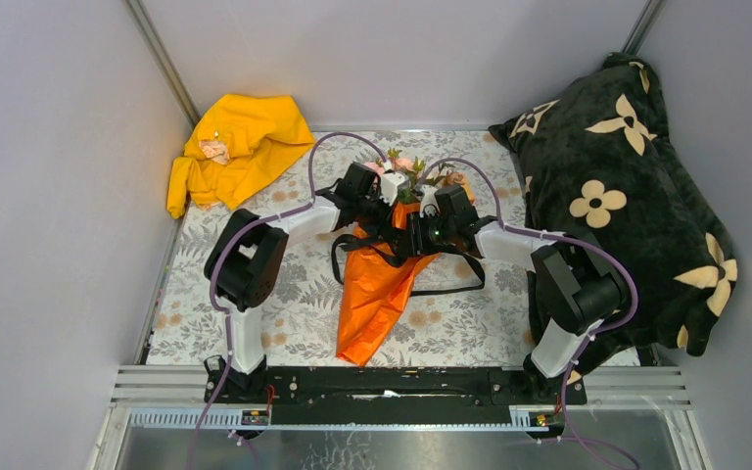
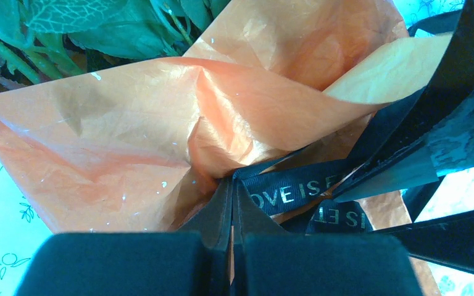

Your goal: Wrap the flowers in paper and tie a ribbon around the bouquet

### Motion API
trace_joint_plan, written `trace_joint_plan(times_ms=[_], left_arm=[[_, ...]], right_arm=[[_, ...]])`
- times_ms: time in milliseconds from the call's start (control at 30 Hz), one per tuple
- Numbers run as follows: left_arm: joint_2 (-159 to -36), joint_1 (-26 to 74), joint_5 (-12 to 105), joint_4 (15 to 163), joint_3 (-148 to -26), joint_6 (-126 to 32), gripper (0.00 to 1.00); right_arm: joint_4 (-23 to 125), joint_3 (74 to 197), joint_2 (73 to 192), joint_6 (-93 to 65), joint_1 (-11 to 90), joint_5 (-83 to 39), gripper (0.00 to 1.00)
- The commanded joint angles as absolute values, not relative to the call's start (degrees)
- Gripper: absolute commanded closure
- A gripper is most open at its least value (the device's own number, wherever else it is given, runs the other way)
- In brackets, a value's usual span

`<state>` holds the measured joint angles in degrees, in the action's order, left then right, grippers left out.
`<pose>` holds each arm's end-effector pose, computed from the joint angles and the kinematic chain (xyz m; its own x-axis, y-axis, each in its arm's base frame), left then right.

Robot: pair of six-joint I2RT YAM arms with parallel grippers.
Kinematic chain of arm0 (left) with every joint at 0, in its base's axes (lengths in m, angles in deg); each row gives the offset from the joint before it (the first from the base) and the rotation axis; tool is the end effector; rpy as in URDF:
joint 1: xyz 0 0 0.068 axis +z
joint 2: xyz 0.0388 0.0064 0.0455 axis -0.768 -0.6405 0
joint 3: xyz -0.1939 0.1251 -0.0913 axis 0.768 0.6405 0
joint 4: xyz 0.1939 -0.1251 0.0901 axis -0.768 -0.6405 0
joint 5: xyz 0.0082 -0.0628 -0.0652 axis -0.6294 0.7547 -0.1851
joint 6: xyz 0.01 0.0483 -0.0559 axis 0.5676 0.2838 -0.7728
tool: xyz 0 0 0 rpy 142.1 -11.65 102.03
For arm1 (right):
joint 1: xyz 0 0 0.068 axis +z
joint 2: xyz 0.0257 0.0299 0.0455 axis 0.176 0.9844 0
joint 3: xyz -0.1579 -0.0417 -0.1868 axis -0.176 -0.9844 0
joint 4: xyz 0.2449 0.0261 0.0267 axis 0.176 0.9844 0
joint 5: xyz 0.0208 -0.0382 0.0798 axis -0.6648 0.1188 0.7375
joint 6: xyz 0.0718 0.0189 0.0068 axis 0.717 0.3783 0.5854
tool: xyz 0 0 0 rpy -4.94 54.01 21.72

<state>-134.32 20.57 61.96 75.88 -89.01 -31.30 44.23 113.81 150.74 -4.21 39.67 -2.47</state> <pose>0.3474 -0.2265 0.1430 -0.6019 0.4192 -0.6796 0.7295 0.6349 -0.2544 0.3026 0.2046 0.1472 -0.7370 -0.1235 -0.6646 -0.5619 0.6584 0.5008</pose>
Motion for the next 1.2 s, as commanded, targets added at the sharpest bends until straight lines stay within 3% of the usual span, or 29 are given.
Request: trace_joint_plan(times_ms=[0, 300, 600, 900, 1167], left_arm=[[-135.08, 21.29, 62.96, 77.79, -87.83, -32.85, 1.0], [-134.4, 21.86, 63.61, 77.9, -87.04, -33.1, 1.0], [-133.43, 22.24, 64.01, 77.49, -86.63, -32.98, 1.0], [-132.26, 23.11, 65.32, 78.43, -84.85, -34.15, 1.0], [-132.64, 23.12, 65.95, 78.53, -84.85, -34.8, 1.0]], right_arm=[[43.34, 112.95, 147.5, -5.66, 40.55, -3.37, 0.62], [42.24, 112.85, 147.97, -4.71, 40.94, -2.3, 0.65], [41.33, 113.33, 147.68, -3.75, 41.16, -5.89, 1.0], [39.9, 112.45, 144.65, -3.82, 41.16, -5.95, 0.98], [35.89, 112.37, 147.31, -0.73, 41.57, -6.32, 0.63]])
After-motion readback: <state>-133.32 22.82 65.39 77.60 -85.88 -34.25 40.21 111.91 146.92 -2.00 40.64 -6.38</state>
